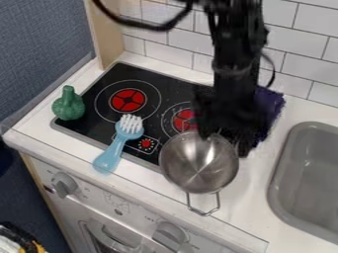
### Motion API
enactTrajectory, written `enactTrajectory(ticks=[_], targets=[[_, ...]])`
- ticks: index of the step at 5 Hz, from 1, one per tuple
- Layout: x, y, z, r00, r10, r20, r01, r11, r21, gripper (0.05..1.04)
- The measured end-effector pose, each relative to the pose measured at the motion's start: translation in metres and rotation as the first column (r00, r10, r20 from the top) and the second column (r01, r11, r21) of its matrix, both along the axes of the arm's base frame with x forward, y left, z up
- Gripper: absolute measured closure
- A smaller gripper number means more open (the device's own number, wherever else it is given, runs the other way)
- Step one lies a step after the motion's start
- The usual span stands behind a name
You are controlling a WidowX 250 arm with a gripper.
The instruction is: Move the silver pot to the top-middle of the burners
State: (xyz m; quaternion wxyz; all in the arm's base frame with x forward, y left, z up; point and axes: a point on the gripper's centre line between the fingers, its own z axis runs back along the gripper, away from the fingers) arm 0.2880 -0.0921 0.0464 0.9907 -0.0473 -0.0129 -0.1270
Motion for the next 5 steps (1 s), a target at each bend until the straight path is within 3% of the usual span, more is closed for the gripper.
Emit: enactTrajectory(ticks=[1, 3, 5], targets=[[-0.013, -0.012, -0.027, 0.999, -0.036, -0.029, 0.036, 0.999, -0.015, 0.084], [-0.02, -0.034, -0.037, 0.994, -0.104, -0.021, 0.105, 0.995, 0.003, 0.119], [-0.02, -0.034, -0.035, 0.993, -0.121, -0.013, 0.122, 0.992, 0.018, 0.678]])
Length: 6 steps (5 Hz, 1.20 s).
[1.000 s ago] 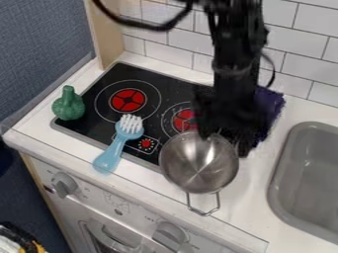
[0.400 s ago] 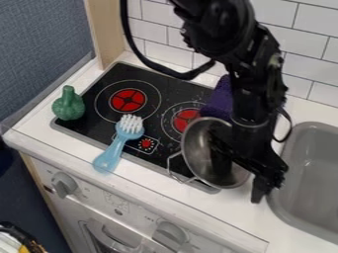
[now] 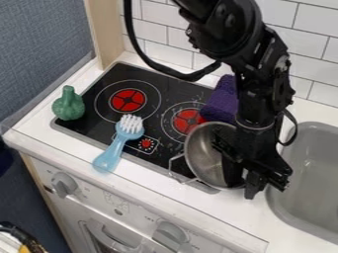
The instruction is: Move the silver pot to the top-middle of the burners
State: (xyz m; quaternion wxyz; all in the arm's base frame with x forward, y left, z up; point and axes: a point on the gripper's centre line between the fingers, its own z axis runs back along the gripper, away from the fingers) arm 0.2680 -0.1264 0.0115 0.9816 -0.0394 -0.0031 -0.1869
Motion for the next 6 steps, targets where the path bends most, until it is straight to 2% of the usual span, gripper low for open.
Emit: enactTrajectory(ticks=[1, 2, 3, 4, 5, 6], targets=[[0.0, 0.0, 0.009, 1.0, -0.019, 0.016, 0.019, 1.0, 0.002, 0.851], [0.0, 0.002, 0.023, 0.999, -0.025, 0.03, 0.025, 1.0, -0.008, 0.953], [0.004, 0.007, 0.047, 0.998, -0.031, 0.056, 0.032, 0.999, -0.025, 1.007], [0.019, 0.015, 0.072, 0.995, -0.013, 0.103, 0.017, 0.999, -0.04, 1.017], [0.039, 0.024, 0.09, 0.987, 0.029, 0.156, -0.022, 0.999, -0.048, 1.017], [0.07, 0.03, 0.097, 0.979, 0.076, 0.187, -0.067, 0.996, -0.052, 1.017]])
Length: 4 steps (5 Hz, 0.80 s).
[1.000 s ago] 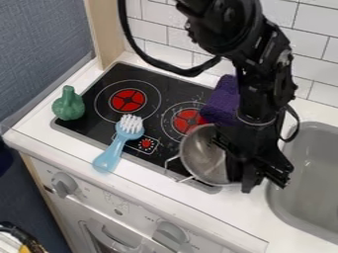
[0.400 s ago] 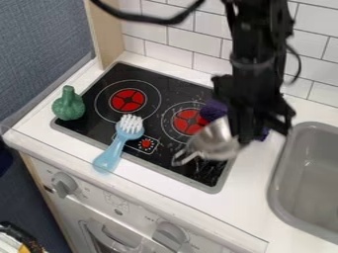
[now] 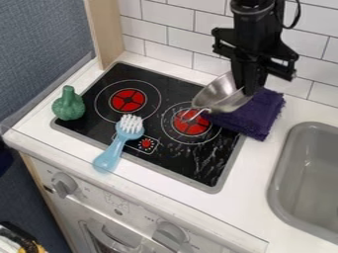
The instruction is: Move the silver pot to the top-middle of the burners
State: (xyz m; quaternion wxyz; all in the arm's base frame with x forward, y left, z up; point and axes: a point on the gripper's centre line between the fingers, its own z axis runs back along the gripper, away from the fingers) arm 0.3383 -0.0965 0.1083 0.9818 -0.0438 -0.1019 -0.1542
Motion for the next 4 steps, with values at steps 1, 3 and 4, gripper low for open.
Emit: enactTrajectory(ticks=[1, 3, 4], targets=[[0.027, 0.019, -0.004, 0.999, 0.051, 0.009, -0.051, 0.997, 0.053, 1.017], [0.043, 0.082, -0.011, 0.977, 0.212, 0.015, -0.213, 0.971, 0.105, 1.017], [0.042, 0.1, -0.015, 0.969, 0.246, -0.002, -0.244, 0.962, 0.123, 1.017]])
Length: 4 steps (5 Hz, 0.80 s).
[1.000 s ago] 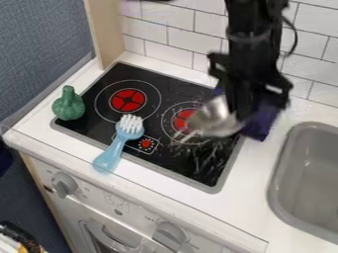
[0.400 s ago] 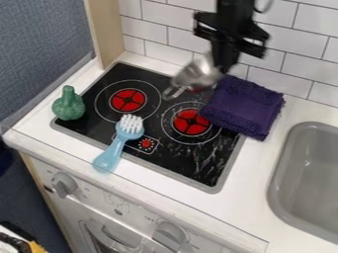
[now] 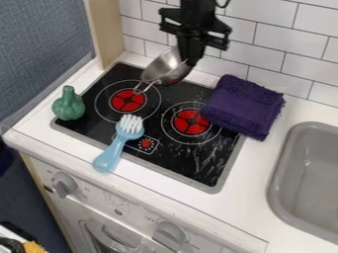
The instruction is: Move the silver pot to the top-middle of the burners
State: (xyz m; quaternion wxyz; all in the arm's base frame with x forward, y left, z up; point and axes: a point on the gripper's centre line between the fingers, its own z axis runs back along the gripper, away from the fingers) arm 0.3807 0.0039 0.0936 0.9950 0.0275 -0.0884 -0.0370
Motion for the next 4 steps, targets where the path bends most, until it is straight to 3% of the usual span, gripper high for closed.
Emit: enactTrajectory(ticks=[2, 4], targets=[[0.017, 0.011, -0.037, 0.995, 0.012, -0.094, -0.012, 1.0, 0.002, 1.017], [0.016, 0.008, -0.041, 0.993, -0.014, -0.113, 0.015, 1.0, 0.014, 1.002]])
